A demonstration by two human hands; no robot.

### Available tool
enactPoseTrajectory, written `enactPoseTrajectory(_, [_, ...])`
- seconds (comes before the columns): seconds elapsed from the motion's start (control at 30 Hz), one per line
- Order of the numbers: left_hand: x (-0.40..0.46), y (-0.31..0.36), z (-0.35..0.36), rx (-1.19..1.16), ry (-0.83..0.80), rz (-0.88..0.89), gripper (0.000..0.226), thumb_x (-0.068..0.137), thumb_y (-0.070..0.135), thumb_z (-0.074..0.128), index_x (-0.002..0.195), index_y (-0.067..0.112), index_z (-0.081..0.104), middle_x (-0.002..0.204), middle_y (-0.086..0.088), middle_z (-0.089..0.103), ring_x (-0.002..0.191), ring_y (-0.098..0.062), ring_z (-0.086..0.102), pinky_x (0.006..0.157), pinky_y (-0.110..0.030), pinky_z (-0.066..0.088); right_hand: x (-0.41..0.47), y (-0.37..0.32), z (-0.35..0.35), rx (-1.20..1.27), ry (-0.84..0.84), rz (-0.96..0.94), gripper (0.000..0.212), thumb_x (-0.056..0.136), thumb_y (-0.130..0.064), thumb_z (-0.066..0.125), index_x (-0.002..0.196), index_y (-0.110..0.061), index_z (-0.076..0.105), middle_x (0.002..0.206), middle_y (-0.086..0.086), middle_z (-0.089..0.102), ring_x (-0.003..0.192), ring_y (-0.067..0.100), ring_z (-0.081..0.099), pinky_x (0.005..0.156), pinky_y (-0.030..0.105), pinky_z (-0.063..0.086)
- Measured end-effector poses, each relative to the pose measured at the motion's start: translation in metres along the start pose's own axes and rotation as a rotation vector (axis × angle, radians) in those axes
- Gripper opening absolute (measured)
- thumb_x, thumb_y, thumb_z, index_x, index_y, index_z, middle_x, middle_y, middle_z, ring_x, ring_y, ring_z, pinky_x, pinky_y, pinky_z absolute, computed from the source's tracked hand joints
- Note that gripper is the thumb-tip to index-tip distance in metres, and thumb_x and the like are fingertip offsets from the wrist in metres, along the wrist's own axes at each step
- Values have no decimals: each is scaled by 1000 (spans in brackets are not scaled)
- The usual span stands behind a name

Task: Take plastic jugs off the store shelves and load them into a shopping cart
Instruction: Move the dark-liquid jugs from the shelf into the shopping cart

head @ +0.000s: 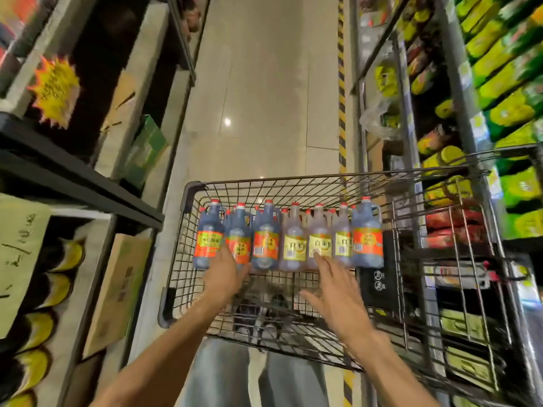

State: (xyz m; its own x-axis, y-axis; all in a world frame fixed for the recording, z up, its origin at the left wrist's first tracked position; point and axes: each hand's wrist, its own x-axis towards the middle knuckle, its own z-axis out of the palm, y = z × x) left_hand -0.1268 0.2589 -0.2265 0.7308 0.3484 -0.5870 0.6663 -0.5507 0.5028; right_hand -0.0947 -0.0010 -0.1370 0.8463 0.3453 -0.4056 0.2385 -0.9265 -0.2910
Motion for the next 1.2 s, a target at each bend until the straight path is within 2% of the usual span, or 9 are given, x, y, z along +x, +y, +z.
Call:
enactPoseTrajectory(0.2, [46,13,41,115,81,-227,100,83,41,79,151,-4,20,145,-27,37,136,-45,38,109,-58,41,23,45,18,54,-82,69,86,93,-61,59,161,-23,20,165,-3,30,150,20,31,123,41,28])
enactPoseTrajectory(0.4, [61,9,59,108,124,-313,124,63,37,95,152,4,15,141,-25,34,133,-45,35,105,-61,43,21,88,29,107,-119,189,76,96,-48,64,158,-25,27,152,-4,44,137,21,46,111,43,42])
enactPoseTrajectory(0.53, [57,6,55,68,92,-353,125,61,35,95,153,8,14,147,-26,29,137,-46,29,108,-63,40,31,111,22,126,46,247,59,93,-28,71,145,-17,43,131,2,56,118,25,56,95,45,51])
enactPoseTrajectory(0.67, [42,1,54,48,67,-409,121,64,37,92,153,6,16,143,-24,29,135,-44,32,108,-59,41,58,135,9,121,234,351,57,91,-17,74,139,-2,46,130,18,52,120,36,51,99,51,48])
enactPoseTrajectory(0.8, [34,-10,61,-101,115,-396,107,71,49,82,150,6,24,135,-20,35,115,-45,52,98,-62,48,91,149,7,241,128,579,70,97,-37,66,150,-2,34,140,24,45,126,44,50,100,54,47])
enactPoseTrajectory(0.9, [35,-13,58,-156,196,-400,84,75,67,74,133,18,39,122,-14,55,103,-41,61,92,-59,51,110,155,15,363,93,668,77,94,-58,58,145,-5,37,135,24,54,120,43,55,95,53,51])
enactPoseTrajectory(1.03, [40,-14,48,-268,151,-466,84,55,84,67,111,27,41,102,-4,66,89,-31,68,86,-51,58,128,161,23,361,113,799,69,101,-51,53,141,5,41,137,31,50,124,46,49,96,51,46])
enactPoseTrajectory(1.1, [49,-10,39,-312,48,-478,84,53,78,73,110,20,50,99,-4,69,87,-26,69,83,-47,60,136,163,23,344,110,865,70,102,-49,53,141,7,40,142,32,43,127,48,47,97,51,44])
enactPoseTrajectory(1.2, [57,-13,24,-401,-87,-454,60,73,46,87,114,12,60,100,-7,71,84,-18,68,71,-33,57,147,159,25,315,51,957,77,97,-54,60,142,5,40,148,28,32,133,50,36,102,56,40])
